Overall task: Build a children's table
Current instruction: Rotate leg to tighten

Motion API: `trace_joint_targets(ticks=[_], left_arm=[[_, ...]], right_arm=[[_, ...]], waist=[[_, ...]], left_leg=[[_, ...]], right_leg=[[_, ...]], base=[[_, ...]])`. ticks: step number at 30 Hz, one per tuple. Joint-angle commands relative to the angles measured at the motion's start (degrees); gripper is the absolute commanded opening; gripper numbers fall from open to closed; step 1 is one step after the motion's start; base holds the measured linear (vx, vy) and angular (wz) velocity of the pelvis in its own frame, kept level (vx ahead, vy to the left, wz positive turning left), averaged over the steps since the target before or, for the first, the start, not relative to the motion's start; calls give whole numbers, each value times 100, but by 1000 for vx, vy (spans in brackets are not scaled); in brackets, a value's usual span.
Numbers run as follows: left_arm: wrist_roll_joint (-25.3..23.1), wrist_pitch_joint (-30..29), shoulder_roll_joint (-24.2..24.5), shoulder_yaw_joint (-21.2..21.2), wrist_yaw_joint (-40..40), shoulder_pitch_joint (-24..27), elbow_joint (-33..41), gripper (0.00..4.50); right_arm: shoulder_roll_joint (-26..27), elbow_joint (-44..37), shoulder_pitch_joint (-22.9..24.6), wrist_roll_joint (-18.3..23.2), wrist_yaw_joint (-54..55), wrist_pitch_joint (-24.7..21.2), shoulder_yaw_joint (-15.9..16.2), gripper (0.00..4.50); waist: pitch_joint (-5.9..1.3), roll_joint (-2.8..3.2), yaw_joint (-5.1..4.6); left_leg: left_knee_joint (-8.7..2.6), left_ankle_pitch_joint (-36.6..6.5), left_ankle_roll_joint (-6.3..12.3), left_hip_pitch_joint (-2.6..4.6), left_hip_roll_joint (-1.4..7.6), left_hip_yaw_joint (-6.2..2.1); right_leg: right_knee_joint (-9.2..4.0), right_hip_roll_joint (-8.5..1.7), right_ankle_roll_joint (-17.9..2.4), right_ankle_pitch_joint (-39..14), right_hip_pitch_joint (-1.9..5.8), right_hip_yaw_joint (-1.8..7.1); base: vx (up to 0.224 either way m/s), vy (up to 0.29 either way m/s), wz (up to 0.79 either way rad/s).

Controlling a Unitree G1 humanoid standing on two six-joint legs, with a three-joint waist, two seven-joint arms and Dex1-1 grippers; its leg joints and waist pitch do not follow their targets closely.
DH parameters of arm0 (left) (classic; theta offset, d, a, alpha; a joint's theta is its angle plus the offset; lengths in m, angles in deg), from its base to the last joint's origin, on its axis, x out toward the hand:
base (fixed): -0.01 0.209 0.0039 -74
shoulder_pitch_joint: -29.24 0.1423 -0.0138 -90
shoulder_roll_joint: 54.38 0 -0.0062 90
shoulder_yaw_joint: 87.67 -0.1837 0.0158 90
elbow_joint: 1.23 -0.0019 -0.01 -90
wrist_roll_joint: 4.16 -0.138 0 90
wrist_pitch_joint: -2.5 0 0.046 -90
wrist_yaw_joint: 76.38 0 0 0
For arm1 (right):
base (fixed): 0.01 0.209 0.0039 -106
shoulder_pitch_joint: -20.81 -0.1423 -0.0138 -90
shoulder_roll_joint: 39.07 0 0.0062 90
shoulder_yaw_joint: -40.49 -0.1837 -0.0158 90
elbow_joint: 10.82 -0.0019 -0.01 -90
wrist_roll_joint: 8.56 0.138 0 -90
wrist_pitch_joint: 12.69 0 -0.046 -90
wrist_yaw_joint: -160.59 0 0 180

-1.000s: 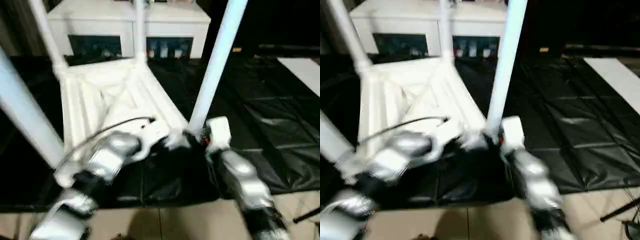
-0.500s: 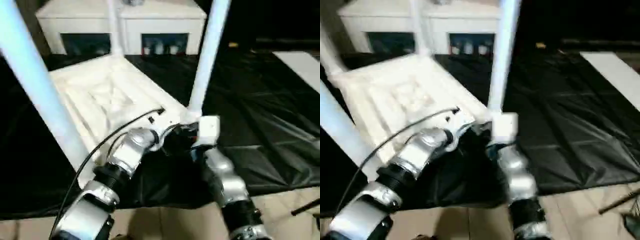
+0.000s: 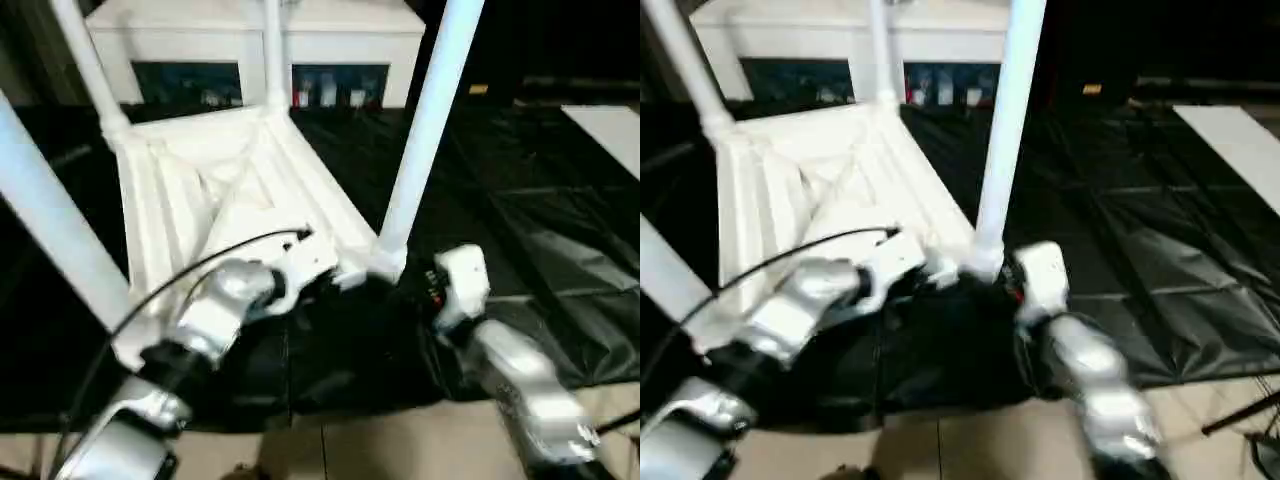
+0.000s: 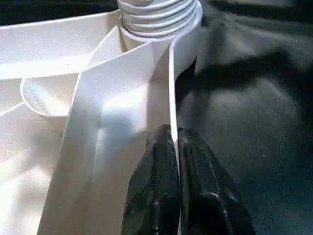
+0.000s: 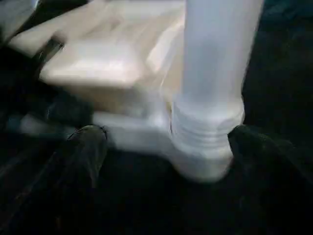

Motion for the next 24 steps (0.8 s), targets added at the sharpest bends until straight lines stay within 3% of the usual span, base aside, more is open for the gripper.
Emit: trace_joint_targets(ticks=[1, 7, 9, 11, 15, 20, 24], left_arm=[[56, -91, 171, -173, -491, 188, 109, 0], [351, -155, 650, -379, -1455, 329, 772, 0], [402, -273, 761, -470, -1685, 384, 988, 0], [405, -262, 796, -495, -1757, 399, 1033, 0], [411, -309, 849, -519, -1828, 430, 1144, 0], [415, -376, 856, -512, -1810, 417, 1193, 0], [409, -387, 857, -528, -1801, 405, 1196, 0]], right_arm=[[-210, -245, 50, 233, -419, -197, -133, 441], [-669, -134, -193, 251, -776, -307, -136, 441], [-710, 23, -412, 187, -854, -270, -67, 441], [-703, 71, -476, 194, -882, -310, -56, 441], [-691, 285, -698, 118, -1057, -241, 100, 441], [-735, 439, -804, 86, -1352, -155, 317, 441], [-704, 610, -899, -30, -1383, -25, 395, 407]], waist=[[-253, -40, 5], [-290, -58, -10], [-316, -55, -3], [-319, -50, 20], [-316, -91, 54], [-323, -85, 89], [-333, -91, 118]], left_leg=[[-452, -2204, -81, 188, 261, -160], [-406, -1677, 76, 186, 264, -131], [-361, -1264, 221, 191, 257, -106], [-326, -1131, 327, 202, 253, -80], [-319, -1155, 318, 192, 247, -75], [-313, -1202, 266, 218, 258, -67], [-296, -1124, 249, 216, 248, -58]], right_leg=[[-529, -270, -912, -1438, 19, 173], [-434, -253, -1214, -655, 29, 163], [-364, -232, -1344, -104, 36, 154], [-347, -221, -1421, 133, 32, 158], [-341, -236, -1429, -14, 48, 159], [-345, -234, -1382, -152, 35, 176], [-323, -223, -1387, -32, 35, 179]], base=[[0, 0, 0], [0, 0, 0], [0, 0, 0], [0, 0, 0], [0, 0, 0], [0, 0, 0], [0, 0, 0]])
